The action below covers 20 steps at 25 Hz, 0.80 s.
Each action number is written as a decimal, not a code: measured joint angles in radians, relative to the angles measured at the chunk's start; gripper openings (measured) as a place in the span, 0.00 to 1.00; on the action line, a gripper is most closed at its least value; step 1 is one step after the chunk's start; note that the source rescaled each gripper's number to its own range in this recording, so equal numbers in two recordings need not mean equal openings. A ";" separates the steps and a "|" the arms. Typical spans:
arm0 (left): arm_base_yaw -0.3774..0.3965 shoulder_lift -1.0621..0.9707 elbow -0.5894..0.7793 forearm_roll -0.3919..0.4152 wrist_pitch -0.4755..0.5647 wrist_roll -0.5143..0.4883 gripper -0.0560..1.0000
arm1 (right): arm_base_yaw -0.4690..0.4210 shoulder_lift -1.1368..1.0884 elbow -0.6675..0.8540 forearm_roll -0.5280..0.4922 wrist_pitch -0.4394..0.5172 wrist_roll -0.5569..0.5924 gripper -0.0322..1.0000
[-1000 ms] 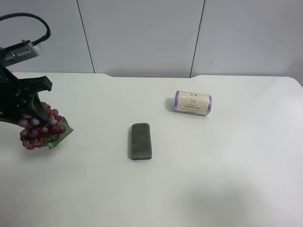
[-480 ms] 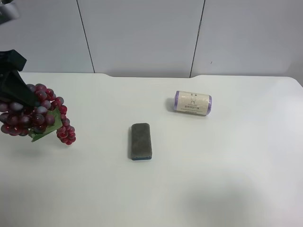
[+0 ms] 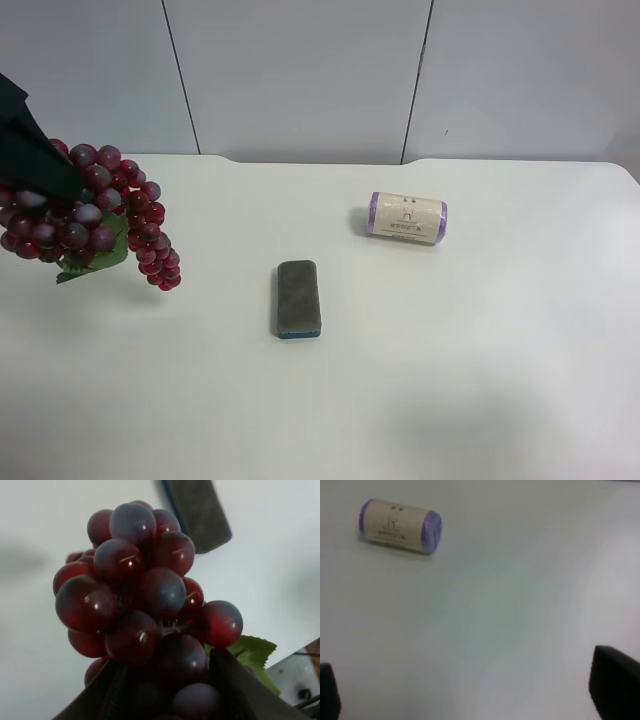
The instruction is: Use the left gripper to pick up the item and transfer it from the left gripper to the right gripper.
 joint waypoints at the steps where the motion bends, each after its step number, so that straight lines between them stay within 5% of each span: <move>1: -0.028 0.000 -0.011 0.011 0.000 0.003 0.07 | 0.000 0.000 0.000 0.000 0.000 0.000 1.00; 13: -0.367 0.123 -0.126 0.100 -0.078 0.106 0.07 | 0.000 0.000 0.000 0.000 0.000 0.000 1.00; 20: -0.478 0.208 -0.204 0.118 -0.086 0.264 0.07 | 0.000 0.000 0.000 0.000 0.000 0.000 1.00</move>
